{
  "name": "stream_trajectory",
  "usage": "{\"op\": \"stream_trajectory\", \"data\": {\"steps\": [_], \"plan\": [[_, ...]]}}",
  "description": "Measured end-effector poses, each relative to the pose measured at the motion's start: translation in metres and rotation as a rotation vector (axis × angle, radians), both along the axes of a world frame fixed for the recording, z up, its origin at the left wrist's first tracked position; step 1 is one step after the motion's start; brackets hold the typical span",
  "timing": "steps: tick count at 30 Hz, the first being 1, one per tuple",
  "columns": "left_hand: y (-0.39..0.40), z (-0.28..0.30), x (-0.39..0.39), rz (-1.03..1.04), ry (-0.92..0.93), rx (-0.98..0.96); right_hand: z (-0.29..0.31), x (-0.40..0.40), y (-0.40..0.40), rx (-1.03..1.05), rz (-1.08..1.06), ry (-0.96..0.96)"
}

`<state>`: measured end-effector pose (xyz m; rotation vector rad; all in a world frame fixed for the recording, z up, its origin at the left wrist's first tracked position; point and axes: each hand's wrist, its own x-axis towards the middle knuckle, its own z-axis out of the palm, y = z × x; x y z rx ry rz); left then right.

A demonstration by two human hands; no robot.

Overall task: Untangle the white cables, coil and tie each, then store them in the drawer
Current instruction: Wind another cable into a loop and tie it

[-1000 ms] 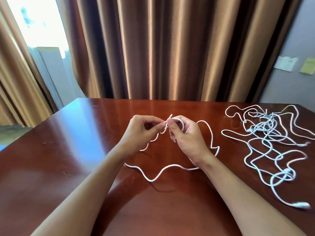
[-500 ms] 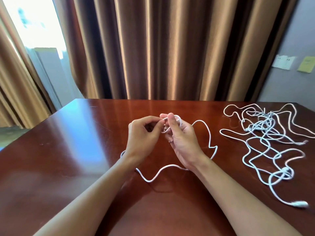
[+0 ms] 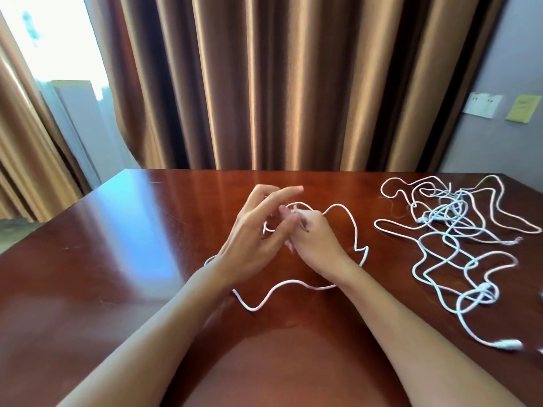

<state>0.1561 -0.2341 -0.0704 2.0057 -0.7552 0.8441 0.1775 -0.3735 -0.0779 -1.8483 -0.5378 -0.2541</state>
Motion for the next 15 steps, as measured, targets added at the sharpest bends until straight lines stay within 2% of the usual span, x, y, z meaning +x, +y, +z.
{"op": "stream_trajectory", "data": {"steps": [3,5,8,12,15], "plan": [[0.007,-0.001,0.006,-0.020,-0.037,0.123,-0.002,0.003,-0.002,-0.143,0.020,0.046],[0.011,-0.002,0.008,-0.028,-0.029,0.086,-0.001,0.002,-0.003,-0.188,0.016,0.061],[0.011,0.000,0.009,0.031,0.000,-0.050,0.003,-0.003,-0.003,-0.126,0.081,0.034],[0.012,0.005,0.008,0.058,0.248,-0.389,0.004,-0.005,0.002,0.025,0.149,0.021],[0.013,0.008,0.008,0.036,0.370,-0.550,0.003,-0.004,0.002,0.132,0.109,0.030]]}}
